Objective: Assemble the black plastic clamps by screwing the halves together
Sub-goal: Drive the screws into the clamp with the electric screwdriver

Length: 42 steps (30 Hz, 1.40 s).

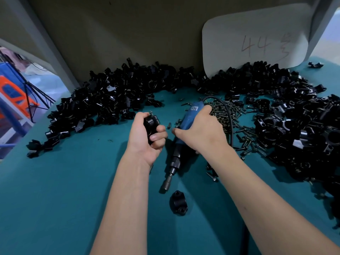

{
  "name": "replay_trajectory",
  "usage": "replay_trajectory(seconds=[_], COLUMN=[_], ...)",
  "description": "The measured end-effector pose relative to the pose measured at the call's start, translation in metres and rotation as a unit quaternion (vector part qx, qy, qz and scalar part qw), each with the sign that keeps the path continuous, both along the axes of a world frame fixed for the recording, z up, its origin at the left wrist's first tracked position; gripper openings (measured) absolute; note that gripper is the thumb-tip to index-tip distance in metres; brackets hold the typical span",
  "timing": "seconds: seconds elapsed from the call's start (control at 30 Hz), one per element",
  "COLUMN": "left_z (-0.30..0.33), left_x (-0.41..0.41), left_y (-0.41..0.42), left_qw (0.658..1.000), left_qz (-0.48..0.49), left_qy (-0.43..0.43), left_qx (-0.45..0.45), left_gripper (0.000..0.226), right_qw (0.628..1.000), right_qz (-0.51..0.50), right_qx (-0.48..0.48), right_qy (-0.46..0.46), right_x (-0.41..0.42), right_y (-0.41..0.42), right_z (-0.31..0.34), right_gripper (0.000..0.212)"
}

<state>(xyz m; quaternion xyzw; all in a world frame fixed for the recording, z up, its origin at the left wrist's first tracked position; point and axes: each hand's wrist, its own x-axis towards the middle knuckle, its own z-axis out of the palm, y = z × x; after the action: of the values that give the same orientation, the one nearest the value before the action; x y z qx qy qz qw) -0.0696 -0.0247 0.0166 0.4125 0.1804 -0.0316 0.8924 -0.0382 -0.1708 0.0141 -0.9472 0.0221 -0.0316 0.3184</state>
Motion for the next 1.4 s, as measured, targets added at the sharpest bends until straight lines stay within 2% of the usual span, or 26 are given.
replay_trajectory(seconds=[0.1, 0.17, 0.23, 0.3, 0.37, 0.5, 0.57, 0.6, 0.7, 0.83, 0.93, 1.0, 1.17, 1.4], left_z=[-0.001, -0.002, -0.002, -0.003, -0.003, -0.004, -0.004, -0.004, -0.004, -0.001, 0.002, 0.002, 0.003, 0.003], left_x=[-0.003, -0.004, -0.005, -0.006, -0.006, -0.008, -0.007, -0.007, -0.006, -0.008, -0.009, -0.010, -0.011, -0.011], left_y=[0.007, 0.009, 0.009, 0.009, 0.007, 0.005, 0.006, 0.007, 0.005, 0.003, 0.003, 0.002, -0.001, -0.001], left_qw=[0.998, 0.995, 0.990, 0.986, 0.983, 0.978, 0.976, 0.974, 0.965, 0.950, 0.944, 0.940, 0.928, 0.922], left_qz=[-0.037, -0.070, -0.105, -0.136, -0.157, -0.201, -0.219, -0.226, -0.235, -0.252, -0.265, -0.275, -0.299, -0.310], left_qy=[0.012, 0.013, 0.008, 0.008, 0.012, 0.007, 0.013, 0.019, 0.039, 0.043, 0.044, 0.040, 0.035, 0.041], left_qx=[-0.042, -0.076, -0.097, -0.100, -0.089, -0.054, -0.010, 0.022, 0.110, 0.177, 0.193, 0.198, 0.220, 0.228], left_gripper=[0.028, 0.026, 0.022, 0.021, 0.021, 0.021, 0.021, 0.022, 0.029, 0.037, 0.040, 0.040, 0.037, 0.029], right_qw=[0.995, 0.986, 0.959, 0.902, 0.829, 0.726, 0.675, 0.676, 0.710, 0.694, 0.664, 0.656, 0.653, 0.643], right_qz=[-0.009, -0.002, -0.002, -0.008, -0.009, -0.015, 0.034, 0.059, 0.079, 0.056, 0.025, 0.002, -0.006, -0.003], right_qx=[0.081, 0.160, 0.280, 0.426, 0.554, 0.685, 0.735, 0.734, 0.699, 0.715, 0.744, 0.749, 0.748, 0.757], right_qy=[0.049, 0.054, 0.052, 0.064, 0.073, 0.065, 0.045, 0.025, -0.038, -0.070, -0.075, -0.095, -0.114, -0.116], right_x=[0.005, 0.006, 0.008, 0.011, 0.012, 0.015, 0.016, 0.016, 0.014, 0.008, 0.008, 0.008, 0.005, 0.004], right_y=[-0.006, -0.014, -0.022, -0.029, -0.035, -0.044, -0.048, -0.048, -0.045, -0.044, -0.048, -0.049, -0.047, -0.048], right_z=[-0.002, -0.005, -0.001, 0.008, 0.019, 0.041, 0.050, 0.054, 0.061, 0.070, 0.072, 0.073, 0.076, 0.079], right_gripper=[0.072, 0.054, 0.033, 0.028, 0.031, 0.037, 0.033, 0.029, 0.026, 0.040, 0.040, 0.039, 0.045, 0.038])
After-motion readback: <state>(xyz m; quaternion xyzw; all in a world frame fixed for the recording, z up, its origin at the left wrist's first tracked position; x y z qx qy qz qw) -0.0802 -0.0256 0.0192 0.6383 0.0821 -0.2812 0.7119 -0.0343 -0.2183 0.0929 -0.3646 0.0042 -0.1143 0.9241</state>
